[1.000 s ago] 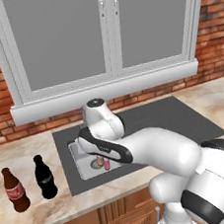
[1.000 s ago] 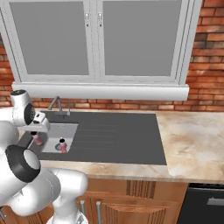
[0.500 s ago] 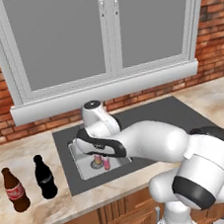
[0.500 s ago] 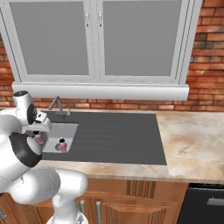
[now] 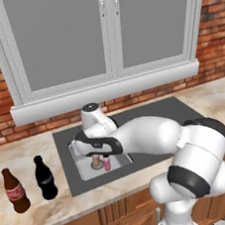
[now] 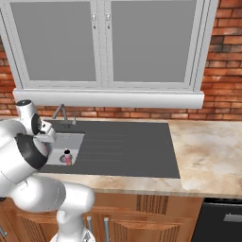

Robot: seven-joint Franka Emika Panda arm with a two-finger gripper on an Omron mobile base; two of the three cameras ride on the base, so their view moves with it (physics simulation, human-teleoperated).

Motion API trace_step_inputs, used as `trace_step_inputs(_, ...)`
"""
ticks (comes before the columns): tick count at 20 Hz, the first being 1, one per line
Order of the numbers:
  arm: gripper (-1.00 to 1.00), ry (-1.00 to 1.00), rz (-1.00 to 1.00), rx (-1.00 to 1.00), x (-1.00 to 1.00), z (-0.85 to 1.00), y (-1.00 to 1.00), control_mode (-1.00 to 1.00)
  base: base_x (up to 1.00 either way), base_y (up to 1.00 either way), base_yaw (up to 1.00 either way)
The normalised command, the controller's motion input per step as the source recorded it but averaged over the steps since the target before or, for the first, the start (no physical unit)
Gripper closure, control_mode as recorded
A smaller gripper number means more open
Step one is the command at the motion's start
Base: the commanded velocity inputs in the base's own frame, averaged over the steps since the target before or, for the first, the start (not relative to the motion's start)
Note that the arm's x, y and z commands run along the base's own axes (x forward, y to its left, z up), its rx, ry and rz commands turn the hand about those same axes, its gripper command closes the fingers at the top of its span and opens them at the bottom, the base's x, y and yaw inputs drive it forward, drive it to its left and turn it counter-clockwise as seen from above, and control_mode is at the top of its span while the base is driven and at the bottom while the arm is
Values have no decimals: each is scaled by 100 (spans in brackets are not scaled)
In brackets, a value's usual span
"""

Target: Place the large bottle from the dining counter next to the other large bottle outside the sink, and place the small bottle from the dining counter next to the other small bottle inside the sink.

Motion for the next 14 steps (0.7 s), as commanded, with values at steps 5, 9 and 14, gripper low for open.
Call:
trace_step_inputs(5,100,0,0,0,7,-11,21,-100,0,0,0)
trace_step_inputs(9,100,0,0,0,9,-10,15,-100,0,0,0)
trace_step_inputs(14,100,0,0,0,24,-7,0,-100,0,0,0)
